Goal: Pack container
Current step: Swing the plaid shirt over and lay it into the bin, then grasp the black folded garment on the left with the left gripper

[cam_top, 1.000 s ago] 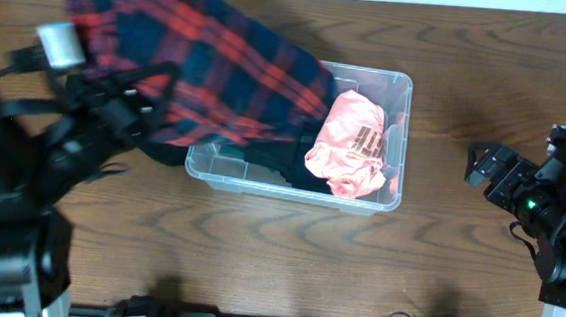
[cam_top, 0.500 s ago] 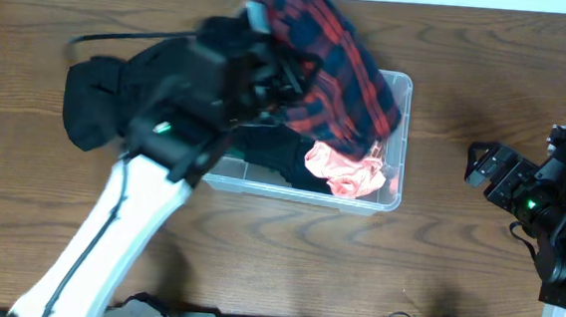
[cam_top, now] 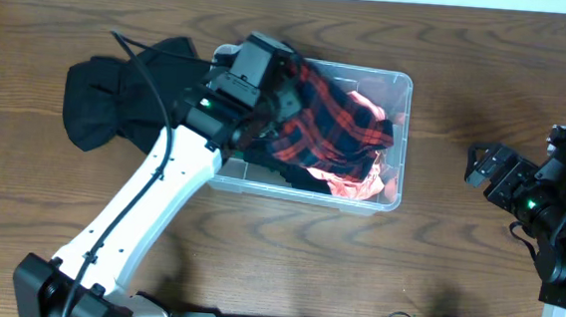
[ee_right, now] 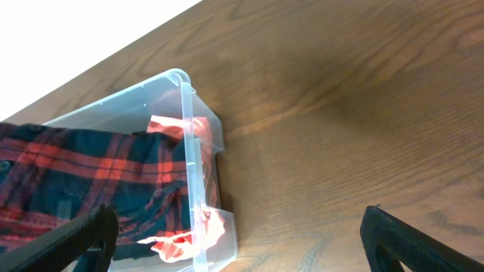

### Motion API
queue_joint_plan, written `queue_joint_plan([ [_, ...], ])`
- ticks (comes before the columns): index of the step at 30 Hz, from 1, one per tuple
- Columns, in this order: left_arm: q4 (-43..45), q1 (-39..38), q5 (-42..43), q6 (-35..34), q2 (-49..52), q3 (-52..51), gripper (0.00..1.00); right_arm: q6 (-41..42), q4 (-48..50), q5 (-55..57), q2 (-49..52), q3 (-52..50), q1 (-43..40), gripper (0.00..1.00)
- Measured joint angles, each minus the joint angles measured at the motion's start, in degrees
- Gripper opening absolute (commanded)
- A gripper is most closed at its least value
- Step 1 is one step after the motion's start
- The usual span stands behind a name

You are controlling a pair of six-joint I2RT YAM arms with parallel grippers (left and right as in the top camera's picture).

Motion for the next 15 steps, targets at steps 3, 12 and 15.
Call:
queue_joint_plan([
  [3, -3.0, 2.9, -1.4, 5.0, 0.0, 0.0, 0.71, 0.0, 0.0, 0.0, 0.0, 0.0, 0.0, 0.99],
  [12, -10.2, 21.7, -2.5, 17.1, 0.0, 0.0, 0.83, 0.0, 0.0, 0.0, 0.0, 0.0, 0.0, 0.99],
  [15, -9.7, 32.1, -1.0, 20.5, 0.0, 0.0, 0.86, 0.0, 0.0, 0.0, 0.0, 0.0, 0.0, 0.99],
])
